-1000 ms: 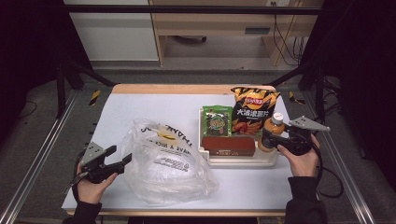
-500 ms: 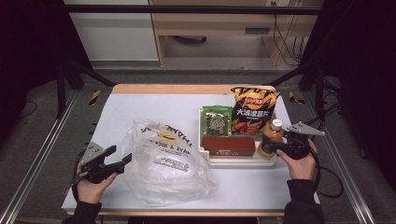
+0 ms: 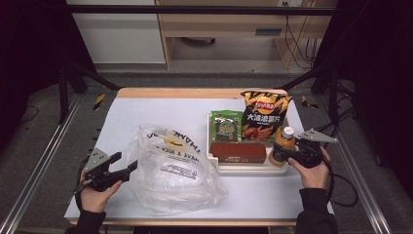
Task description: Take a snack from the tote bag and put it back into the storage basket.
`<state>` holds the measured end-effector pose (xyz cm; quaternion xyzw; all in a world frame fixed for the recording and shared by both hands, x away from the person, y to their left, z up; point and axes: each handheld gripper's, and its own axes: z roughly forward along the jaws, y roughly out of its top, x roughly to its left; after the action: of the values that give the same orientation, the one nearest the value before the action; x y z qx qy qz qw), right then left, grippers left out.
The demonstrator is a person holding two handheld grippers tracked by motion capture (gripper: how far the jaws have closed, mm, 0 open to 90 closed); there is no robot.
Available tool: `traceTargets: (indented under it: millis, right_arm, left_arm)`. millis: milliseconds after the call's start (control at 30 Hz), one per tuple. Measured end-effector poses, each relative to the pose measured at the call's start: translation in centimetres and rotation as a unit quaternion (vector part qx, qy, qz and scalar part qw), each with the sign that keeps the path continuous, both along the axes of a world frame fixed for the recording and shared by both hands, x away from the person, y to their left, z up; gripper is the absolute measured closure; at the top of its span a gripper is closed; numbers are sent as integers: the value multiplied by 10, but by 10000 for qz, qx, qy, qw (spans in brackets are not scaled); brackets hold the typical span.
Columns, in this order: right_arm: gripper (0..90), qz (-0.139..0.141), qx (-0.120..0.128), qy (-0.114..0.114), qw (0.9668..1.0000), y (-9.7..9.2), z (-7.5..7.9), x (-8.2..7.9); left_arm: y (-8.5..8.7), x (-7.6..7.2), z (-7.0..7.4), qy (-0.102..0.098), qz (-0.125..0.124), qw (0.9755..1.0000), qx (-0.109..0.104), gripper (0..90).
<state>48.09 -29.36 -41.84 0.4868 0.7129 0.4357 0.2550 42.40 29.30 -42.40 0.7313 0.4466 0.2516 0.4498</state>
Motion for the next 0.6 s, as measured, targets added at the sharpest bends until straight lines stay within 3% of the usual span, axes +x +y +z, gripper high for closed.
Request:
traceTargets:
  millis: [200, 367, 600]
  right_arm:
    - [296, -75, 151, -3, 9999, -4, -3, -3]
    - [219, -214, 333, -211, 9990, -2, -1, -10]
    - [171, -325, 208, -368, 9986, 1, 2, -27]
  left_arm:
    - [0, 0, 0, 11, -2, 10000, -16, 281]
    - [1, 0, 0, 37, -47, 10000, -26, 263]
    - [7, -2, 0, 32, -80, 9999, -109, 236]
